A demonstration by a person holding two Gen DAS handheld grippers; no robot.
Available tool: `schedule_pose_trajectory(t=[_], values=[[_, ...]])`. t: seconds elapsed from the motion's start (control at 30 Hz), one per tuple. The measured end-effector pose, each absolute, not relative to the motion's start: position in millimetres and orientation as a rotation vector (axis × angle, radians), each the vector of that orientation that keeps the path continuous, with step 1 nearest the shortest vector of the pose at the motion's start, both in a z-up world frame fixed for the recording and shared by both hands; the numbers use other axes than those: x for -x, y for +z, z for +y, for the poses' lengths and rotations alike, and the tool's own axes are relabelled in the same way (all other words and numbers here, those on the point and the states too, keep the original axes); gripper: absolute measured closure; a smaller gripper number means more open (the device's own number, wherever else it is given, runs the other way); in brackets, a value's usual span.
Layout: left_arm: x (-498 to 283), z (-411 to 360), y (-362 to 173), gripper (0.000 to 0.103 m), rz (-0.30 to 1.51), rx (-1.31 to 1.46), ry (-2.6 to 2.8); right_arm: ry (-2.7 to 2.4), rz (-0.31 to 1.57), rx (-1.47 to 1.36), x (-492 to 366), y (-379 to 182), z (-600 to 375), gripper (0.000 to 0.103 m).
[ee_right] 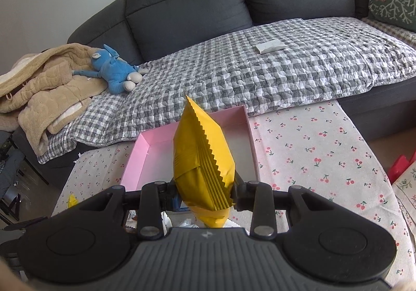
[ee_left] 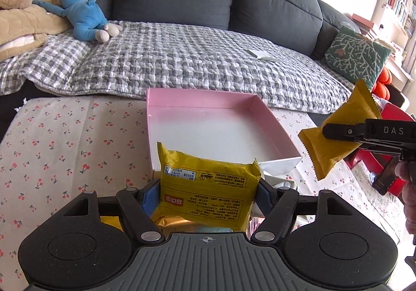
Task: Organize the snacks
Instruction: 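Carry both yellow packs into the pink box and open both grippers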
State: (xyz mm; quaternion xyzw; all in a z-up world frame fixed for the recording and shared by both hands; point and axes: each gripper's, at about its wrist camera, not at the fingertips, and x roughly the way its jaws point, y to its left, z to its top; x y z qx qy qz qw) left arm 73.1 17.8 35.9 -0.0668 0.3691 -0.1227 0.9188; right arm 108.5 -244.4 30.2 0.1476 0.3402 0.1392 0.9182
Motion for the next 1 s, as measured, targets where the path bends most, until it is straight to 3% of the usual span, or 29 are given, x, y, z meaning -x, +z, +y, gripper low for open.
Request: schedule_pose_trajectory(t=[0.3,0.63,1.0], values=[[-135.6,4.5,22.4,0.031,0.745,0.112,-0.188,0.299,0.675,-0.376,-145.0,9.0,-252.5,0.071],[-180.1,-28.4,-8.1,0.030,0.783,0.059,-0.187,0.355,0.769,-0.558,-173.0,-19.6,-265.8,0.070],[-195.1,-47.3,-27.1,0.028,0.779,0.004,-0.182,0.351,0.795,-0.449,-188.6,-26.6,-247.6,0.064]])
